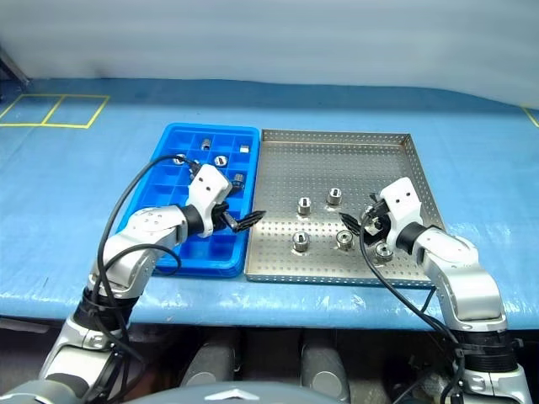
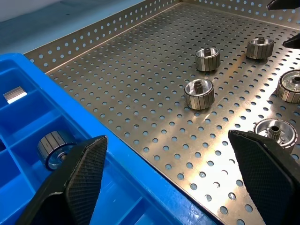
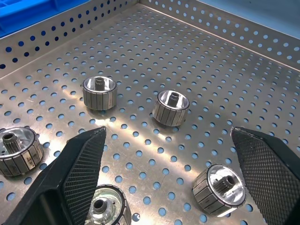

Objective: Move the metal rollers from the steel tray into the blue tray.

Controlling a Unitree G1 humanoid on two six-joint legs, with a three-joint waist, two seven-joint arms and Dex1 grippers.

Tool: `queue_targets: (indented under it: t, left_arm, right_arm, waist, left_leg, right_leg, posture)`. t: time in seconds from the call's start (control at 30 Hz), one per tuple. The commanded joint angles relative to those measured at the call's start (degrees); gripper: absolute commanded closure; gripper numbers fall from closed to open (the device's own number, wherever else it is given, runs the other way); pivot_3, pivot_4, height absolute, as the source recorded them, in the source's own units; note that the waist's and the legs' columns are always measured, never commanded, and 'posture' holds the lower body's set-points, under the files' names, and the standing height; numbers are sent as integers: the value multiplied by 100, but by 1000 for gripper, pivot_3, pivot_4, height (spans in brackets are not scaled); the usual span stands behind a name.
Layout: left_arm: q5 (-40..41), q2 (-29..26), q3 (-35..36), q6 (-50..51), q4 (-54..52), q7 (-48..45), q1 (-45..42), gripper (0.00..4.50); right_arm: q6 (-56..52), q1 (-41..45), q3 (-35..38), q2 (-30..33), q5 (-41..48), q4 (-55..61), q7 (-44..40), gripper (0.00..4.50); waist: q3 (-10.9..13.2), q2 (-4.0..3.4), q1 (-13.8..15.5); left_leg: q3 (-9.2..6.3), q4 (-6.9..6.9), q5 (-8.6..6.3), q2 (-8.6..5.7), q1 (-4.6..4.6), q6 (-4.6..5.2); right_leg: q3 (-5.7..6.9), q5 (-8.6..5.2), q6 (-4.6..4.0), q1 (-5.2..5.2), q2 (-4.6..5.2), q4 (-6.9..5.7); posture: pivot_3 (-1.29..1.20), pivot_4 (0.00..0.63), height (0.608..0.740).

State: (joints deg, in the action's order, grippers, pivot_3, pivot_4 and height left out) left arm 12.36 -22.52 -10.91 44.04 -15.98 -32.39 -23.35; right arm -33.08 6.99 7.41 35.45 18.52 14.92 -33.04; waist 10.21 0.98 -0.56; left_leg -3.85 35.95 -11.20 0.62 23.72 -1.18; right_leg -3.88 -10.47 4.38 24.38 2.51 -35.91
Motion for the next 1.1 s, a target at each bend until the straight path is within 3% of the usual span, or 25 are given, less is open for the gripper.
queue_targets:
  t: [0.03,1.1]
  left_arm:
    - [46,28,92,-139,-223,43,17,21]
    - [183,223,-128,-172,-103,-41,-136,21]
  right_arm:
    - [42,7,84,20,18,201,0,0]
    - [183,-114,70,10,-54,259,-33,0]
  waist:
    - [0,0,-3]
    - [0,-1,-2]
  left_leg:
    - [0,0,0,0,-1,0]
    - [0,3,0,0,-3,0]
  right_leg:
    - [0,0,0,0,0,-1]
    - [0,1,1,-4,0,-3]
  posture:
    - [104,150,740]
    - [69,150,740]
